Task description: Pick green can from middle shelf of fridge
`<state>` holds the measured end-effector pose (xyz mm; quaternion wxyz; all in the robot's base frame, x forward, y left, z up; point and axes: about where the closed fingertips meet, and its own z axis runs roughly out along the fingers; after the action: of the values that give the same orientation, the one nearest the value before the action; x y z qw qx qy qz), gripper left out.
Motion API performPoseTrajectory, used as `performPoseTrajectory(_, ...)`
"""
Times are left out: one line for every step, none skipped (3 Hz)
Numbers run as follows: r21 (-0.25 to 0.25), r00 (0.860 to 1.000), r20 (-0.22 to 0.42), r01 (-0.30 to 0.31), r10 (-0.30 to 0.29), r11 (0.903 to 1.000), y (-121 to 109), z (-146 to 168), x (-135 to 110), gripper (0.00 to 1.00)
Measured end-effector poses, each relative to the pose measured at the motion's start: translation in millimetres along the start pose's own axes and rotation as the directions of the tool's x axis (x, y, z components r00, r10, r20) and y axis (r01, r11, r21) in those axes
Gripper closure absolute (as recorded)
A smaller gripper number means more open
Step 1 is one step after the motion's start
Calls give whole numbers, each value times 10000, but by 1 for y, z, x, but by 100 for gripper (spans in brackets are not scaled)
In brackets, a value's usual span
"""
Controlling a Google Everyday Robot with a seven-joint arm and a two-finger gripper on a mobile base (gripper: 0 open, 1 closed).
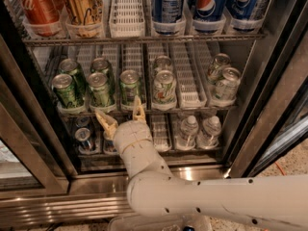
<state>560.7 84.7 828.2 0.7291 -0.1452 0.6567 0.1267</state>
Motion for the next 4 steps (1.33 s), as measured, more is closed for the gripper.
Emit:
performPoseTrajectory(229,9999,-55,136,-135,9996,-8,0,3,22)
performPoseTrajectory(591,9995,-171,282,-272,9979,-19,-1,7,20)
performPoseTrajectory(1084,9987,-155,509,-495,9928,-36,2,10,21)
performPoseTrajectory(1027,9987,63,503,-512,9934,-35,12,8,22)
